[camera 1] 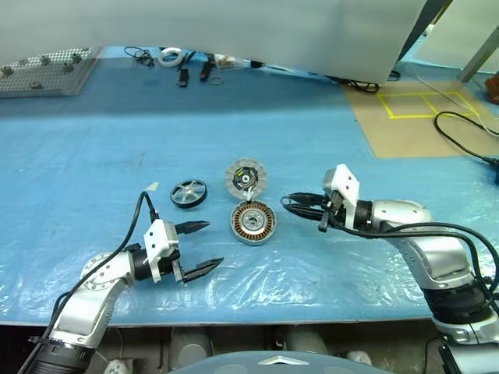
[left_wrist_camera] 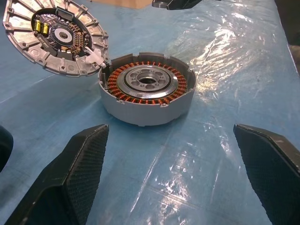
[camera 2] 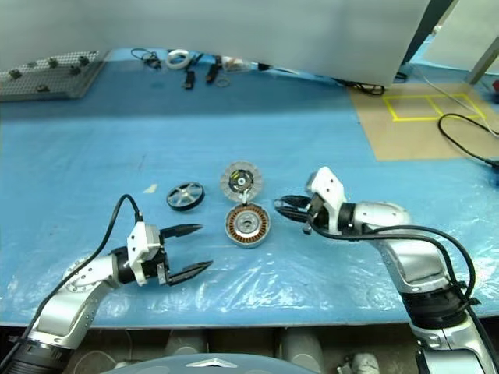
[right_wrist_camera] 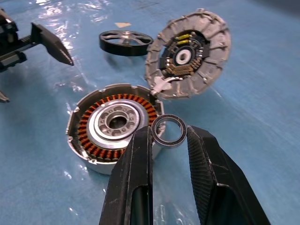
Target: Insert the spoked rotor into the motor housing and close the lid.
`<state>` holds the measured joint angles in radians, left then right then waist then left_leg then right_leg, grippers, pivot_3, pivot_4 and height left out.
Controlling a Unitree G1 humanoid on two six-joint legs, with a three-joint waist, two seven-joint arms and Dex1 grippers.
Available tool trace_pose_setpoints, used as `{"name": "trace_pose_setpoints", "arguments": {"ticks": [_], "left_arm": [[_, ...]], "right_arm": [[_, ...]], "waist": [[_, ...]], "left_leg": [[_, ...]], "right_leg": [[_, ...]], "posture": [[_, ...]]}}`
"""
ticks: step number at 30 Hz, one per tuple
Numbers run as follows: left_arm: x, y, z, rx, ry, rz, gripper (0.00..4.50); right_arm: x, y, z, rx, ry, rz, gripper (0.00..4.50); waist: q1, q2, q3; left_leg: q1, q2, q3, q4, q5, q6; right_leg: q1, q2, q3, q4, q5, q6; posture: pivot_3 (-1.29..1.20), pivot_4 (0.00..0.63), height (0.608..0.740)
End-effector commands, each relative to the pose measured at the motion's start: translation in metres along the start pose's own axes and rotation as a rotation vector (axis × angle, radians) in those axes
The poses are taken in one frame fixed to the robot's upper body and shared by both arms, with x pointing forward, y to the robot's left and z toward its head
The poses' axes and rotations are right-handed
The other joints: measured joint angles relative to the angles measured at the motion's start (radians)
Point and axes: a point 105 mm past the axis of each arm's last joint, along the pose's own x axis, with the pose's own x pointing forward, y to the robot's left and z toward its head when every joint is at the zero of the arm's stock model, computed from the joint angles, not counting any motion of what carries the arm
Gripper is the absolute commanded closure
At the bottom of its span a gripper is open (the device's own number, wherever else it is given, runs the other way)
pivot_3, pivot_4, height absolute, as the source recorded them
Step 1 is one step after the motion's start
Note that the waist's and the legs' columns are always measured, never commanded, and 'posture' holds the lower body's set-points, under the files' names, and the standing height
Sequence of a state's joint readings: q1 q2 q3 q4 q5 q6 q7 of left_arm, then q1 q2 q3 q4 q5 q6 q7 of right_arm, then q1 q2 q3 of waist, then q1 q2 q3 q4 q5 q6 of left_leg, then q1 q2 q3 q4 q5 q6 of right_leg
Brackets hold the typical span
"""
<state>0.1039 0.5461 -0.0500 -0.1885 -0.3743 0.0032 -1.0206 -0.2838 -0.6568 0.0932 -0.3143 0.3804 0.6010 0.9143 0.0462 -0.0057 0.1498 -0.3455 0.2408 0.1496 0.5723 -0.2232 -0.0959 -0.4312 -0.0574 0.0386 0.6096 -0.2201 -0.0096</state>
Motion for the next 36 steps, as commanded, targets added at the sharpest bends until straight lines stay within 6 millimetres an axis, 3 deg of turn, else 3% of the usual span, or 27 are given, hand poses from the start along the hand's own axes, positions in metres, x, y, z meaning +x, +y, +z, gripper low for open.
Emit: {"name": "trace_pose_setpoints", "arguments": {"ticks": [1, 15, 36], "left_arm": [[-0.002, -0.003, 0.011, 0.029, -0.025, -0.005, 0.0], [-0.006, -0.007, 0.01, 0.022, -0.023, 0.042, 0.0], [0.004, -0.011, 0.007, 0.014, -0.053, 0.071, 0.0]], "right_arm": [[0.009, 0.003, 0.009, -0.047, -0.019, 0.067, 3.84], [0.045, 0.013, -0.004, -0.053, 0.018, 0.234, 3.84], [0.067, 0.011, -0.02, -0.084, 0.041, 0.268, 3.84]], "waist": [[0.0, 0.0, 0.0], [-0.002, 0.0, 0.0], [-0.003, 0.0, 0.0]], "left_leg": [[0.0, 0.0, 0.0, 0.0, 0.0, 0.0], [0.0, 0.0, 0.0, 0.002, 0.0, 0.0], [0.001, 0.001, 0.0, 0.005, 0.0, 0.001]], "right_leg": [[0.0, 0.0, 0.0, 0.001, 0.0, 0.0], [0.0, 0.0, 0.0, 0.002, 0.0, 0.0], [0.0, 0.0, 0.0, 0.007, 0.0, -0.001]], "posture": [[0.0, 0.15, 0.74], [0.0, 0.15, 0.74], [0.0, 0.15, 0.74]]}}
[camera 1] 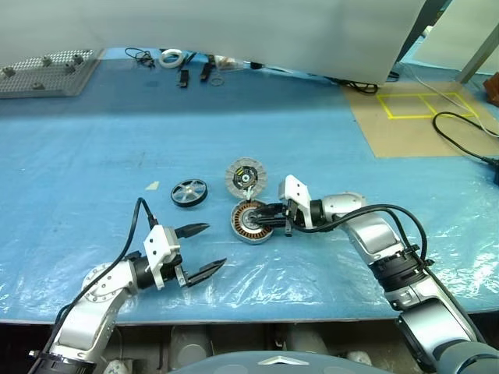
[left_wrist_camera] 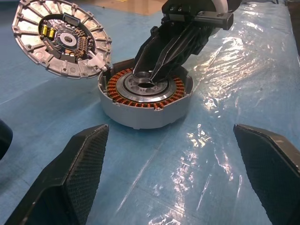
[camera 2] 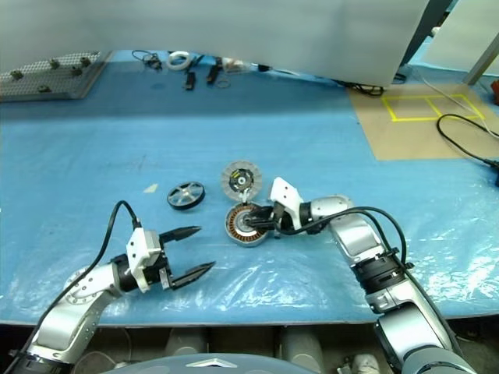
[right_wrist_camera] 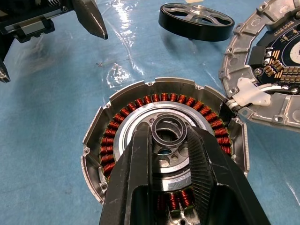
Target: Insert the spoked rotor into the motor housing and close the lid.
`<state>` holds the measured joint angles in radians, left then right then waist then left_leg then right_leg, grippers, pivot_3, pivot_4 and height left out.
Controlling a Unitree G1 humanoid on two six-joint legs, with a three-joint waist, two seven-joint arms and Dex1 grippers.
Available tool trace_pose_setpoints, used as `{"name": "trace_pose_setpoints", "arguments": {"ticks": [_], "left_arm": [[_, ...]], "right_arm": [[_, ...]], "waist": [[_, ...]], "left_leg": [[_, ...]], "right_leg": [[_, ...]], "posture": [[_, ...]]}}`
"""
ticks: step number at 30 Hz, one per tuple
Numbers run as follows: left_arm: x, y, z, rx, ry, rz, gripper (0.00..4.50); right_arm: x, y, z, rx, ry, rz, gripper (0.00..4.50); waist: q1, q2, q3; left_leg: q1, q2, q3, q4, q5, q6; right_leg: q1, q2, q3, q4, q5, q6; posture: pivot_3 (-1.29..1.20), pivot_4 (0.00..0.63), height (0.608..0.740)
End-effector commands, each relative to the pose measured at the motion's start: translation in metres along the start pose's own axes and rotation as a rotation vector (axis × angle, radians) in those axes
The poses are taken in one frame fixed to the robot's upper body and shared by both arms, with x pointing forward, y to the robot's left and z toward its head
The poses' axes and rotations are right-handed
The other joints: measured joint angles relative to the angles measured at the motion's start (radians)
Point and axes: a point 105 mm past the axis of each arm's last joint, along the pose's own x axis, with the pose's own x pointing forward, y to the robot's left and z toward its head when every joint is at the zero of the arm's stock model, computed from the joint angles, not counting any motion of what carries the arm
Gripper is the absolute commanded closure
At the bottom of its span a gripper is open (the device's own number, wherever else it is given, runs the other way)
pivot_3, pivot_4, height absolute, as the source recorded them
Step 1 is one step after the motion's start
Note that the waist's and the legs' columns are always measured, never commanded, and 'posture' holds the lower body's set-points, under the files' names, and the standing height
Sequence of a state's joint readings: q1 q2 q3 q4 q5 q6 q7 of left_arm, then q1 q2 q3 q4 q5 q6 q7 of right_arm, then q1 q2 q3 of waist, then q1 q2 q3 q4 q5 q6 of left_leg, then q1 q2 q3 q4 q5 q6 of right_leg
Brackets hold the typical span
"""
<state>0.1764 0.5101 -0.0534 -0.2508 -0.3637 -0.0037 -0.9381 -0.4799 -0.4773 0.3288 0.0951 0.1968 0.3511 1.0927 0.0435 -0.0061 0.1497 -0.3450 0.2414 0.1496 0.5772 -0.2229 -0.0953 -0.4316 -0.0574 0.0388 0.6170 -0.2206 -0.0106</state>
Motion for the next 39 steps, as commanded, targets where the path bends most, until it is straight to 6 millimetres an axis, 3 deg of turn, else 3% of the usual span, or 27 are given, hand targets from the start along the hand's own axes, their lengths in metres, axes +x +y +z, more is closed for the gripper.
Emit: {"name": "trace_pose_setpoints", "arguments": {"ticks": [1, 33, 37, 39], "left_arm": [[0.004, -0.002, 0.007, 0.034, -0.03, -0.001, 0.0], [0.005, -0.002, 0.009, 0.033, -0.035, 0.002, 0.0], [0.005, -0.001, 0.009, 0.034, -0.034, 0.0, 0.0], [0.005, -0.001, 0.009, 0.034, -0.034, -0.001, 0.0]], "right_arm": [[0.002, -0.001, 0.002, -0.023, -0.003, 0.01, 3.84], [0.001, 0.003, -0.011, -0.07, 0.061, 0.035, 3.84], [0.0, 0.005, -0.014, -0.066, 0.073, 0.045, 2.58], [-0.002, 0.006, -0.013, -0.06, 0.073, 0.047, 2.58]], "waist": [[0.0, 0.0, 0.0], [0.0, 0.0, 0.0], [-0.001, 0.0, 0.0], [-0.001, -0.001, 0.0]], "left_leg": [[0.0, 0.0, 0.0, 0.0, 0.0, 0.0], [0.001, 0.0, 0.0, 0.0, 0.0, 0.0], [0.001, 0.0, 0.0, 0.0, 0.0, 0.001], [0.001, 0.0, 0.0, 0.0, 0.0, 0.001]], "right_leg": [[0.0, 0.0, 0.0, 0.0, 0.0, 0.0], [0.0, 0.0, 0.0, 0.001, 0.0, 0.0], [0.0, 0.0, 0.0, 0.001, 0.0, 0.0], [0.0, 0.0, 0.0, 0.002, 0.0, 0.0]], "posture": [[0.0, 0.15, 0.74], [0.0, 0.15, 0.74], [0.0, 0.15, 0.74], [0.0, 0.15, 0.74]]}}
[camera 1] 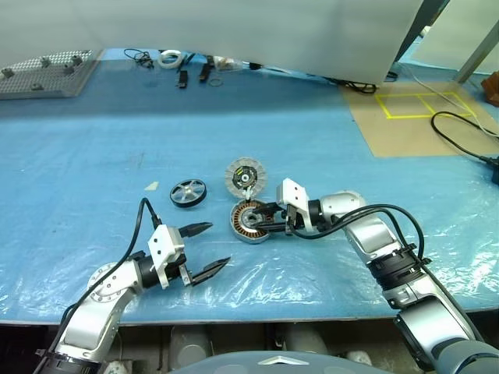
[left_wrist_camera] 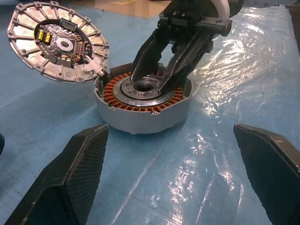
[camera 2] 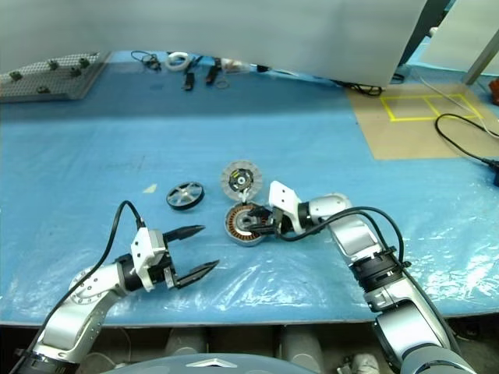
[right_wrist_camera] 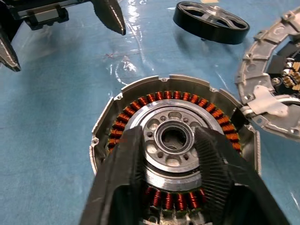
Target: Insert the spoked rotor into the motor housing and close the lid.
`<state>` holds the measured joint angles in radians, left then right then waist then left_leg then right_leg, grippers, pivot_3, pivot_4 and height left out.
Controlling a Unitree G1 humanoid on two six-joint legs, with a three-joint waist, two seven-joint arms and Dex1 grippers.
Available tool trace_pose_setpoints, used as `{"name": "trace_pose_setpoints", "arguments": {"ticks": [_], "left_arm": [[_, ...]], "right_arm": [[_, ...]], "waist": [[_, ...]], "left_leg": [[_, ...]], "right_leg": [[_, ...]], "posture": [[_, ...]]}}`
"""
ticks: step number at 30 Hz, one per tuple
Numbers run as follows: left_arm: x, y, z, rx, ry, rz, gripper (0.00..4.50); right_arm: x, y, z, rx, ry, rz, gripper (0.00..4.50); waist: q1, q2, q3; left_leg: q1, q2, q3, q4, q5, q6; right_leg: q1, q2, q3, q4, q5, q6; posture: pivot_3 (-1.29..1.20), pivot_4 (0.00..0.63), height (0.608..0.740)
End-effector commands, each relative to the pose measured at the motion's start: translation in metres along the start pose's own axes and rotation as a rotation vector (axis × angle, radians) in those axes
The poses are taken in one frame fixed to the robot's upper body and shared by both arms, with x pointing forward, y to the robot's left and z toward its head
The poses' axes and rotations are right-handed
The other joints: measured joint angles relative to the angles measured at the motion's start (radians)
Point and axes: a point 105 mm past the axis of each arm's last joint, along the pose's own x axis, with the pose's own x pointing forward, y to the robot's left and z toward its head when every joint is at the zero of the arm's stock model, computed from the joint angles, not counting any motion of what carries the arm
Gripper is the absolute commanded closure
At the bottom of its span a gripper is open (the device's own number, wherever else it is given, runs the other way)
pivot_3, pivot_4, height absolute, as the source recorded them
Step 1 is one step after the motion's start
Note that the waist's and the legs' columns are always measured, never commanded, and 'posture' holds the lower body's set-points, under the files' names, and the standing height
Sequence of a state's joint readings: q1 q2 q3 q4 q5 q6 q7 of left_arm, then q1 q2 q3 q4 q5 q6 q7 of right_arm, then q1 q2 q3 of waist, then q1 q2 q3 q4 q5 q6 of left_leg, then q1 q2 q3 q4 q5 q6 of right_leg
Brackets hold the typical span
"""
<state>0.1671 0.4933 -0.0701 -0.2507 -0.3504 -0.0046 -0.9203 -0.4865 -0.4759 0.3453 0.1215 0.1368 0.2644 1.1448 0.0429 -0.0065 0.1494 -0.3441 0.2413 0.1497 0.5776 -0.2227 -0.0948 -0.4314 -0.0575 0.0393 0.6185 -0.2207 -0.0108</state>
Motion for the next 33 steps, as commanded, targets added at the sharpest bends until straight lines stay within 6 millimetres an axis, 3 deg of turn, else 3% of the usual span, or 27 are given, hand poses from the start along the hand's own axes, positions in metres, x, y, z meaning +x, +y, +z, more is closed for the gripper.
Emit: {"name": "trace_pose_setpoints", "arguments": {"ticks": [1, 11, 18, 24, 33], "left_arm": [[0.0, 0.0, 0.009, 0.032, -0.025, -0.005, 0.0], [0.0, 0.0, 0.01, 0.03, -0.029, -0.007, 0.0], [0.002, 0.002, 0.011, 0.027, -0.035, -0.003, 0.0], [0.006, 0.002, 0.012, 0.025, -0.043, 0.003, 0.0], [0.004, 0.002, 0.011, 0.025, -0.036, 0.008, 0.0]], "right_arm": [[-0.004, 0.003, -0.01, 0.024, 0.043, 0.001, 2.58], [-0.021, -0.007, 0.017, -0.012, -0.05, -0.055, 2.58], [-0.015, -0.012, 0.032, -0.018, -0.106, -0.079, 2.58], [-0.005, -0.008, 0.029, 0.008, -0.098, -0.042, 4.47], [0.001, -0.008, 0.023, 0.024, -0.06, -0.022, 4.47]], "waist": [[0.0, 0.0, 0.0], [0.001, 0.0, 0.0], [-0.001, 0.0, 0.0], [-0.001, 0.0, 0.0], [-0.001, 0.0, 0.0]], "left_leg": [[0.0, 0.0, 0.0, 0.0, 0.0, 0.0], [0.0, 0.0, 0.0, 0.0, 0.0, 0.0], [0.0, 0.0, 0.0, 0.0, 0.0, 0.0], [-0.001, 0.0, 0.0, 0.0, 0.0, 0.0], [-0.001, 0.0, 0.0, 0.0, 0.0, 0.0]], "right_leg": [[0.0, 0.0, 0.0, 0.0, 0.0, 0.0], [0.0, 0.0, 0.0, 0.0, 0.0, 0.0], [-0.001, 0.0, 0.0, 0.0, 0.0, 0.0], [-0.001, 0.0, 0.0, 0.0, 0.0, 0.0], [-0.002, 0.0, 0.0, 0.0, 0.0, 0.0]], "posture": [[0.0, 0.15, 0.74], [0.0, 0.15, 0.74], [0.0, 0.15, 0.74], [0.0, 0.15, 0.74], [0.0, 0.15, 0.74]]}}
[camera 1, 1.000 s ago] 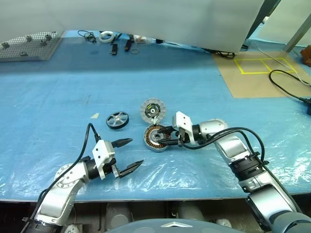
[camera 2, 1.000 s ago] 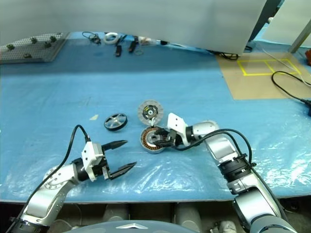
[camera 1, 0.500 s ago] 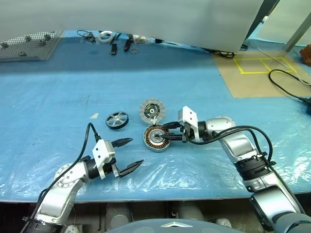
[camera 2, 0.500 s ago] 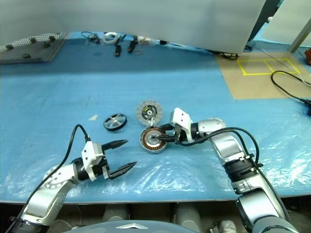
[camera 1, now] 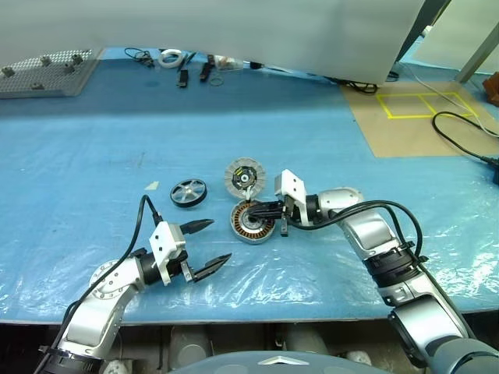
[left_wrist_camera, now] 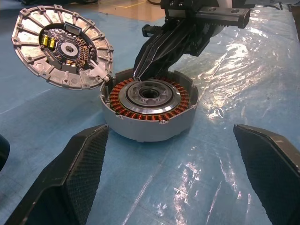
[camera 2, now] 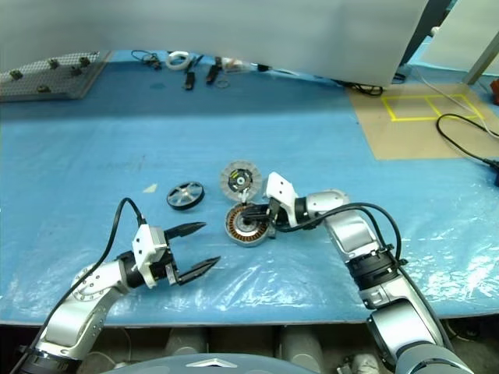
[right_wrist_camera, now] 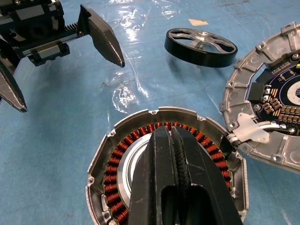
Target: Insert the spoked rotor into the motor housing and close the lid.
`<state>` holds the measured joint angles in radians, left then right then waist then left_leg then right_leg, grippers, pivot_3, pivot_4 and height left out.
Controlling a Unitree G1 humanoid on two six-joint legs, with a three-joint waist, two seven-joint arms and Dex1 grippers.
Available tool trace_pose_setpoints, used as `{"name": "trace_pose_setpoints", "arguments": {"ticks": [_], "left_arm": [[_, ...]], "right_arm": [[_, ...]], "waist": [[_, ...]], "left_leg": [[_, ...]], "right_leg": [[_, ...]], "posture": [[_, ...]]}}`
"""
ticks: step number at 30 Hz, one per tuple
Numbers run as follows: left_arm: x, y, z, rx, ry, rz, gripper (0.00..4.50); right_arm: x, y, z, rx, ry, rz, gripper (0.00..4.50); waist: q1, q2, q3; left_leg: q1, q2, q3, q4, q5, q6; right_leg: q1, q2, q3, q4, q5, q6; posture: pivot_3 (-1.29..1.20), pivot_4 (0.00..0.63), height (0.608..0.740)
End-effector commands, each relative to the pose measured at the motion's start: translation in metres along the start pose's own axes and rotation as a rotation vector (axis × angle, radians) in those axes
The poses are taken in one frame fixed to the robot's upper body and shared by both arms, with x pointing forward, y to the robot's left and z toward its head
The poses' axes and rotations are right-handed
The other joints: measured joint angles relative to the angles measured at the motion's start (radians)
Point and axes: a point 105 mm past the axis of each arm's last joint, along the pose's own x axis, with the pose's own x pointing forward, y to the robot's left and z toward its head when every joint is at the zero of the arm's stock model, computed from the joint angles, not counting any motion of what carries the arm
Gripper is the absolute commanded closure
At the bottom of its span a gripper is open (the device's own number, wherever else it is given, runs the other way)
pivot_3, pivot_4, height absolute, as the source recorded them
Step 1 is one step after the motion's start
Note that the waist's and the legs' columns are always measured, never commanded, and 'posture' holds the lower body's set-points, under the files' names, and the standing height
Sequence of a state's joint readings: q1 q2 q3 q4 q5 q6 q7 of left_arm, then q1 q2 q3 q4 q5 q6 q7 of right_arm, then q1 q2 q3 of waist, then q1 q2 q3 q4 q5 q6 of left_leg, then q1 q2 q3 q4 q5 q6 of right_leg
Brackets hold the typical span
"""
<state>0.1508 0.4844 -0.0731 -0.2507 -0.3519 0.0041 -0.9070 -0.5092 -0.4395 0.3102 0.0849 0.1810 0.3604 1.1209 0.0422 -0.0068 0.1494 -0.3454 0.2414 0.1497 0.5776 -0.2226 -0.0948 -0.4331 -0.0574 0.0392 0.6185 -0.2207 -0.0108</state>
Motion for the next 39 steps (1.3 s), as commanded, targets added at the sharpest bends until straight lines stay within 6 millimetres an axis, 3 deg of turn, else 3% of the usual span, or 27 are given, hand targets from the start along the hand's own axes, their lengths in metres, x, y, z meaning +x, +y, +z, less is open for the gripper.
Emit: {"name": "trace_pose_setpoints", "arguments": {"ticks": [1, 11, 18, 21, 24, 29, 39], "left_arm": [[0.001, -0.001, 0.008, 0.025, -0.025, -0.002, 0.0], [0.001, 0.0, 0.008, 0.026, -0.024, -0.004, 0.0], [0.002, 0.001, 0.009, 0.031, -0.027, -0.004, 0.0], [0.003, 0.002, 0.009, 0.033, -0.027, -0.004, 0.0], [0.004, 0.006, 0.013, 0.04, -0.039, 0.01, 0.0], [0.002, 0.019, 0.022, 0.029, -0.083, 0.072, 0.0], [-0.016, 0.051, 0.029, 0.088, -0.048, 0.149, 0.0]], "right_arm": [[-0.001, -0.002, 0.004, -0.029, 0.007, 0.005, 4.47], [-0.003, 0.003, -0.015, -0.024, 0.087, 0.023, 4.47], [-0.001, 0.002, -0.016, -0.049, 0.098, 0.018, 4.47], [-0.003, -0.001, -0.007, -0.078, 0.056, -0.003, 4.47], [-0.012, -0.013, 0.021, -0.081, -0.056, -0.054, 4.47], [-0.025, -0.015, 0.045, -0.091, -0.117, -0.084, 4.47], [-0.038, -0.014, 0.041, -0.052, -0.097, -0.149, 4.47]], "waist": [[0.0, 0.0, 0.0], [0.0, 0.0, 0.0], [0.0, 0.0, 0.0], [0.0, 0.0, 0.0], [0.0, 0.0, 0.0], [0.001, 0.0, 0.0], [0.002, 0.0, 0.0]], "left_leg": [[0.0, 0.0, 0.0, 0.0, 0.0, 0.0], [0.0, 0.0, 0.0, 0.0, 0.0, 0.0], [0.0, 0.0, 0.0, 0.0, 0.0, 0.0], [0.0, 0.0, 0.0, 0.0, 0.0, 0.0], [0.0, 0.0, 0.0, 0.0, 0.0, 0.0], [0.0, 0.0, 0.0, 0.0, 0.0, 0.0], [0.0, 0.0, 0.0, 0.0, 0.0, 0.0]], "right_leg": [[0.0, 0.0, 0.0, 0.0, 0.0, 0.0], [0.0, 0.0, 0.0, 0.0, 0.0, 0.0], [0.0, 0.0, 0.0, 0.0, 0.0, 0.0], [0.0, 0.0, 0.0, 0.0, 0.0, 0.0], [-0.001, 0.0, 0.0, 0.0, 0.0, 0.0], [-0.001, 0.0, 0.0, 0.0, 0.0, 0.0], [-0.001, 0.0, 0.0, 0.001, 0.0, 0.0]], "posture": [[0.0, 0.15, 0.74], [0.0, 0.15, 0.74], [0.0, 0.15, 0.74], [0.0, 0.15, 0.74], [0.0, 0.15, 0.74], [0.0, 0.15, 0.74], [0.0, 0.15, 0.74]]}}
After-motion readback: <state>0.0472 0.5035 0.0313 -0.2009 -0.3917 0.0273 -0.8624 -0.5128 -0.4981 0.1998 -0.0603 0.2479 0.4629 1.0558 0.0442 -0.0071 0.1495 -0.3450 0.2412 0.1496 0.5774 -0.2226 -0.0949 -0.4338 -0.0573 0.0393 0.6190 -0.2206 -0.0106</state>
